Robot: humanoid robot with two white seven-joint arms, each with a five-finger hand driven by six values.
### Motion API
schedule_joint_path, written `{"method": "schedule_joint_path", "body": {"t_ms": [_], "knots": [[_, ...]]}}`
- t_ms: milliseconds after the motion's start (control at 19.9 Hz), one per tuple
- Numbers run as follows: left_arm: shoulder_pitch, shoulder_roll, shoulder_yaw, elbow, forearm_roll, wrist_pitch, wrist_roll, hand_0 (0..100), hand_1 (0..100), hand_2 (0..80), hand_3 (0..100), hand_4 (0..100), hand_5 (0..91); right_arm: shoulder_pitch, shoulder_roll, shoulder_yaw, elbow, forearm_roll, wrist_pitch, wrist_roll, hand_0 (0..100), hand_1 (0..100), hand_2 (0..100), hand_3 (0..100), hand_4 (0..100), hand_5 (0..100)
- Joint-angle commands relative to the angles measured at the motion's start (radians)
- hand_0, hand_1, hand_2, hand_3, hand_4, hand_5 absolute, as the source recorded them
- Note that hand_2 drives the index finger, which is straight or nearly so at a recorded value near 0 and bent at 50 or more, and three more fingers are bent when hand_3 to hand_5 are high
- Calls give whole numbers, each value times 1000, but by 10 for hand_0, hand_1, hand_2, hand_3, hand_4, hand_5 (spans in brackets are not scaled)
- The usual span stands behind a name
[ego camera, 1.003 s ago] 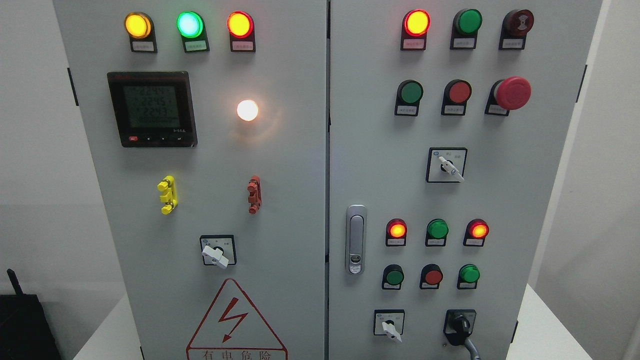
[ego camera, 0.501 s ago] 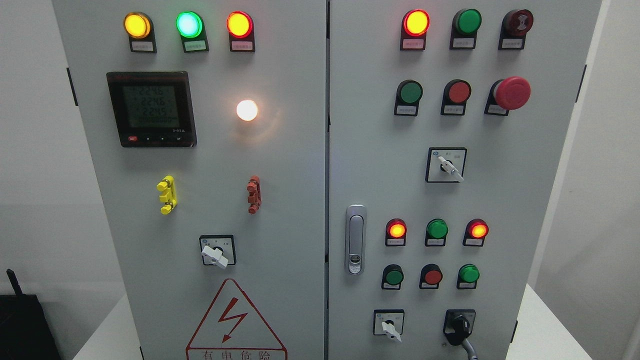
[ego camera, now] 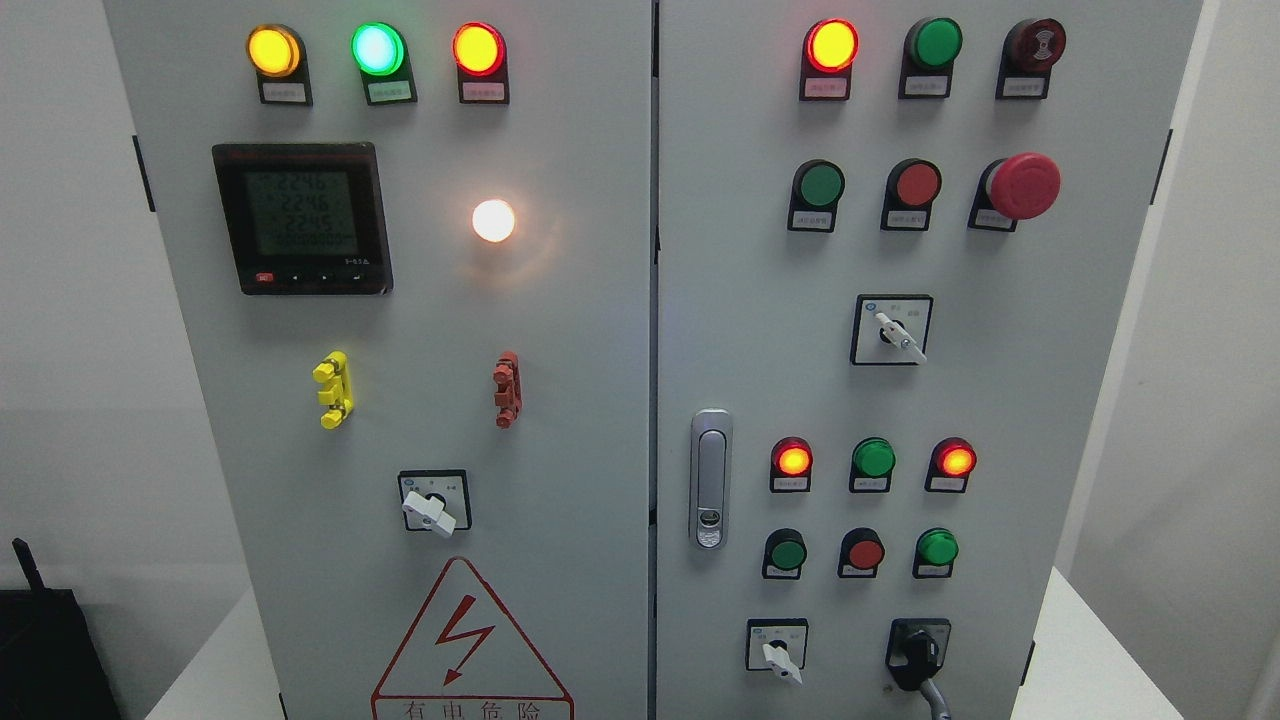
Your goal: Trip black knob to open circuit
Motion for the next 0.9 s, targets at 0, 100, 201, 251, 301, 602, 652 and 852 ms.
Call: {"method": "schedule_joint_path", "body": {"t_ms": [0,100,201,251,301,602,652,852], "knots": [[-2,0,2,0,1,-3,0,120,389,0,0,0,0,-21,6,39,-42,0,-13,22,0,0,118,1000,1000,1000],[-2,0,2,0,2,-3,0,120,389,0,0,0,0,-21,6,41,-47,-1,-13,19,0,0,118,1000,1000,1000],[-2,0,2,0,2,-3,0,120,389,0,0,0,0,-21,6,41,-51,-1,-13,19,0,0,118,1000,1000,1000],[-2,0,2,0,2,-3,0,120,389,0,0,0,0,-21,6,41,-53,-1,-13,19,0,0,118,1000,1000,1000],[-2,0,2,0,2,-3,0,120,389,0,0,0,0,-19,6,42,-54,-1,-13,19,0,0,118,1000,1000,1000],[-2,0,2,0,2,-3,0,120,389,0,0,0,0,-19,6,55,-60,-1,-13,19,0,0,119,1000,1000,1000],[-2,0,2,0,1,-3,0,120,389,0,0,0,0,-19,6,55,-60,-1,-13,19,0,0,119,1000,1000,1000],[-2,0,2,0,2,-3,0,120,389,0,0,0,0,-19,6,56,-62,-1,-13,19,0,0,120,1000,1000,1000]]}}
